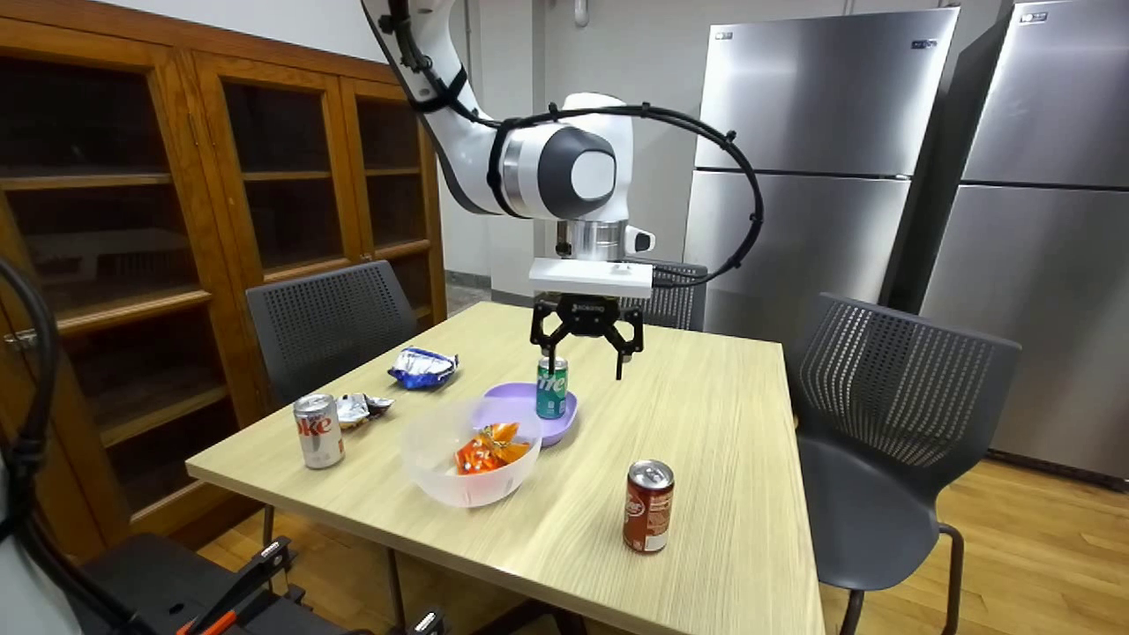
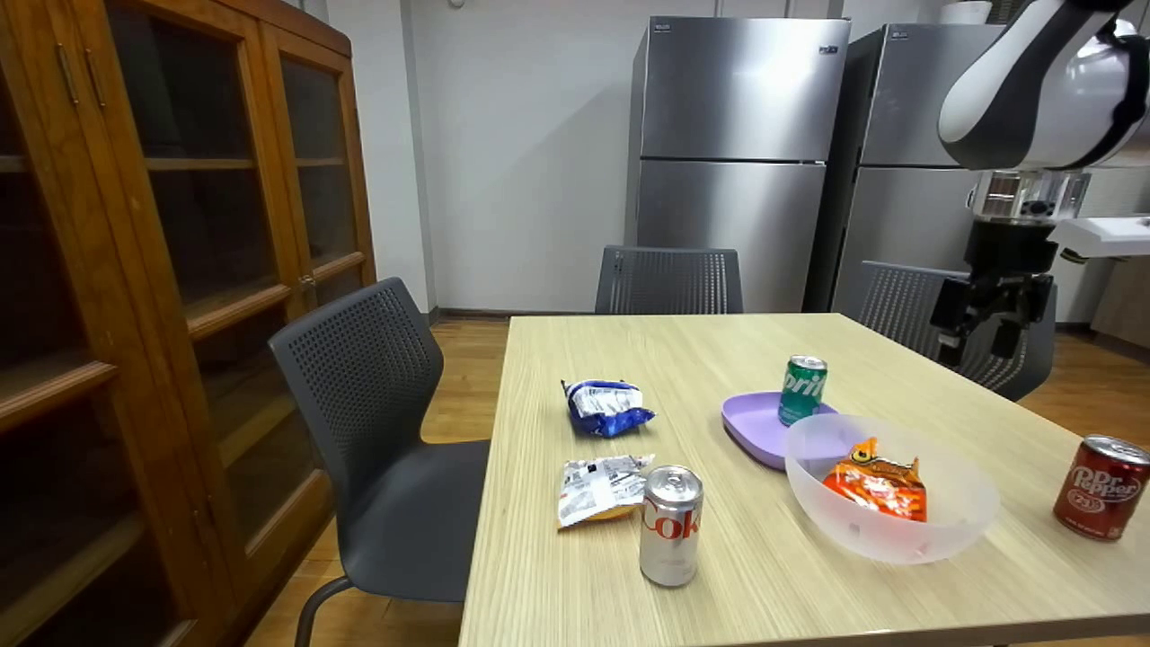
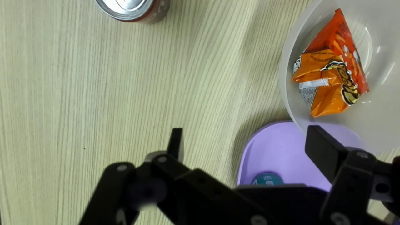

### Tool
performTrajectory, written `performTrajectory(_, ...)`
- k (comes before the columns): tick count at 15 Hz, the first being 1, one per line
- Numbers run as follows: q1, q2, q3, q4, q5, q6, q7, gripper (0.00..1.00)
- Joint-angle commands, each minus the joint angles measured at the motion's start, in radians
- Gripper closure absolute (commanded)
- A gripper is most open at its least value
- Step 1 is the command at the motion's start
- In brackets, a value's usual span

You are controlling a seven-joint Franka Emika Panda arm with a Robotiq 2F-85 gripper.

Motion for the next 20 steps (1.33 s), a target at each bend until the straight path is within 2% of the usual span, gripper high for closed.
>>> performTrajectory(1, -0.012, 0.006, 0.012, 0.002, -0.029, 0.033, 0.012, 0.00)
performTrajectory(8, -0.048, 0.021, -0.014, -0.009, -0.032, 0.101, 0.020, 0.00)
performTrajectory(20, -0.139, 0.101, -0.046, -0.001, -0.018, 0.098, 0.023, 0.00)
